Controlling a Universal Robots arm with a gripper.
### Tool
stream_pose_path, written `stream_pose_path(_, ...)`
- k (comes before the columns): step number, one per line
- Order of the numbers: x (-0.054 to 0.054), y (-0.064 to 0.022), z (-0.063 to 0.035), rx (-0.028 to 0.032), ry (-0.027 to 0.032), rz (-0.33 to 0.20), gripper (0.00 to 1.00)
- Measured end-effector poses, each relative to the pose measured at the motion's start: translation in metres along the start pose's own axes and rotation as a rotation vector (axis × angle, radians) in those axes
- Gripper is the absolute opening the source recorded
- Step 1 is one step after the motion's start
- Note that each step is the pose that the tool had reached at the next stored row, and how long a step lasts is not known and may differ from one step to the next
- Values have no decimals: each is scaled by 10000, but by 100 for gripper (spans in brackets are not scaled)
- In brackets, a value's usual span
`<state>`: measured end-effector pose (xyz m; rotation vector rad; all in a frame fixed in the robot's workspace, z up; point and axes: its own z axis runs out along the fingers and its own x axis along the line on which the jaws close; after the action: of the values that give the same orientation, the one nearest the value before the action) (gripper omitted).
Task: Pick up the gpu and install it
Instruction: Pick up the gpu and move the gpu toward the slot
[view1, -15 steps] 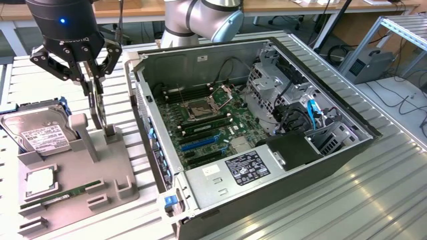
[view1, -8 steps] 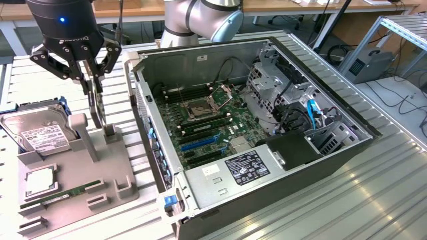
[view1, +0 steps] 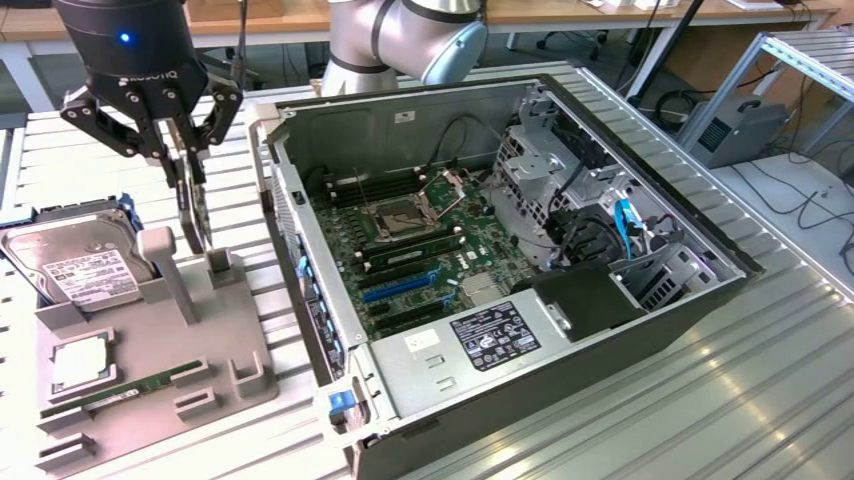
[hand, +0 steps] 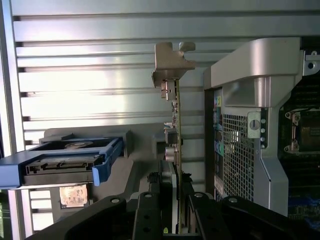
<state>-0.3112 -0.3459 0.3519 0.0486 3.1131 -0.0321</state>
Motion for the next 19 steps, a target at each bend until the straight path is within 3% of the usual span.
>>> stream_pose_path(13,2,53,-1,-12,0,0,27)
stream_pose_path(19,6,200,-4,-43,1,2,27)
